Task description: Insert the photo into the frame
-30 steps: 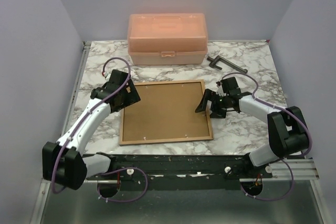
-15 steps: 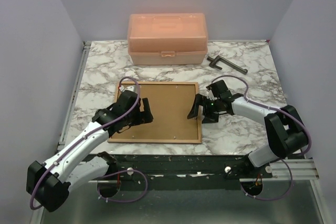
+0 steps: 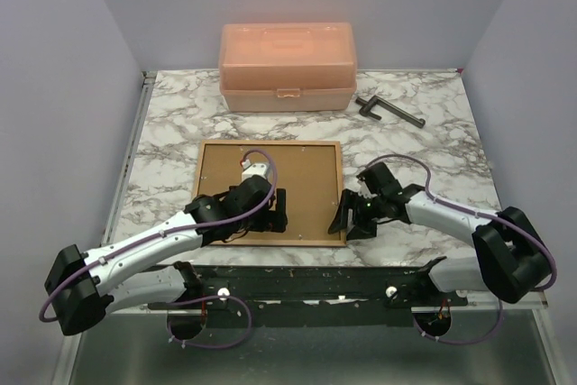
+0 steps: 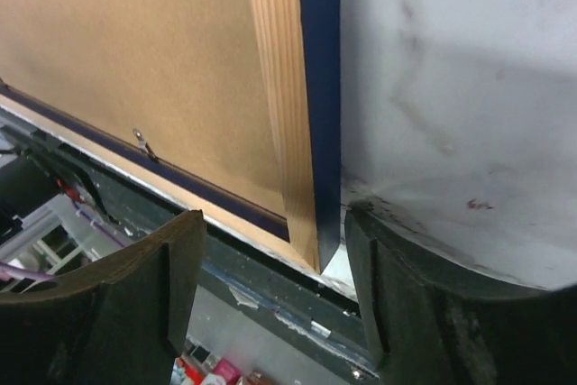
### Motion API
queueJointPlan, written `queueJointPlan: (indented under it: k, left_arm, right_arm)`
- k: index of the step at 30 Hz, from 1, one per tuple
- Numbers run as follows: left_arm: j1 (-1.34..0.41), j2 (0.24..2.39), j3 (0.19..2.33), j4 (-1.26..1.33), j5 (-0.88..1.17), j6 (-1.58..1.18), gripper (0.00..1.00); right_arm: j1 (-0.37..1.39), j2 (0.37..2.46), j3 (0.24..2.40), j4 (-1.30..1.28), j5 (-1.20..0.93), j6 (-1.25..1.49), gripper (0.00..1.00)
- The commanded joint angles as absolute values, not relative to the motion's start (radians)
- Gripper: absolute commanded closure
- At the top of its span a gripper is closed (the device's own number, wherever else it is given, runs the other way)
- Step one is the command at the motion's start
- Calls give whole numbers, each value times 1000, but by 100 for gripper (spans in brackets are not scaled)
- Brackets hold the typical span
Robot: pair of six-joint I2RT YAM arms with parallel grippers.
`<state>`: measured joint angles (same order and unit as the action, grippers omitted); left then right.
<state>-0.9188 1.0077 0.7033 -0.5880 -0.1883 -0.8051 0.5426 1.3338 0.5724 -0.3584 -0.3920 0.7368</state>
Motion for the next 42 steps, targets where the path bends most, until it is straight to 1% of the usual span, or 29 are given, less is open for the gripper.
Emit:
queueJointPlan:
  k: [1, 2, 4, 5, 6, 11, 13, 16, 22, 33, 42]
  left_arm:
    - [-1005, 1043, 787, -604, -349, -788, 1]
    - [-1025, 1049, 798, -608, -370, -781, 1]
    - [-1057, 1062, 816, -614, -400, -772, 1]
    - [-1070, 1069, 823, -615, -413, -770, 2]
    - [-1078, 1074, 826, -615, -419, -766, 2]
    - [-1113, 1102, 826, -603, -431, -743, 2]
    - [-1127, 1115, 824, -590, -431, -714, 1]
    - [-1151, 1141, 836, -576, -435, -651, 2]
    - [-1223, 1197, 884, -599, -484, -524, 2]
    - [-1409, 1280, 923, -638, -606, -440, 4]
    - [-1525, 1517, 1023, -772, -819, -489, 6]
  right_arm:
    - [589, 1402, 481, -431, -307, 773, 32]
    - [594, 1413, 484, -425, -300, 775, 37]
    - [601, 1439, 495, -427, -268, 771, 42]
    - [603, 1454, 503, -429, -256, 767, 46]
    - [604, 1464, 509, -432, -246, 765, 53]
    - [604, 1461, 533, -459, -223, 750, 78]
    - [604, 1445, 547, -480, -215, 741, 88]
    - [604, 1421, 585, -523, -212, 719, 99]
    - [604, 1383, 697, -639, -213, 676, 100]
    - [604, 1320, 888, -799, -271, 652, 100]
    - [604, 1286, 968, -863, -304, 651, 100]
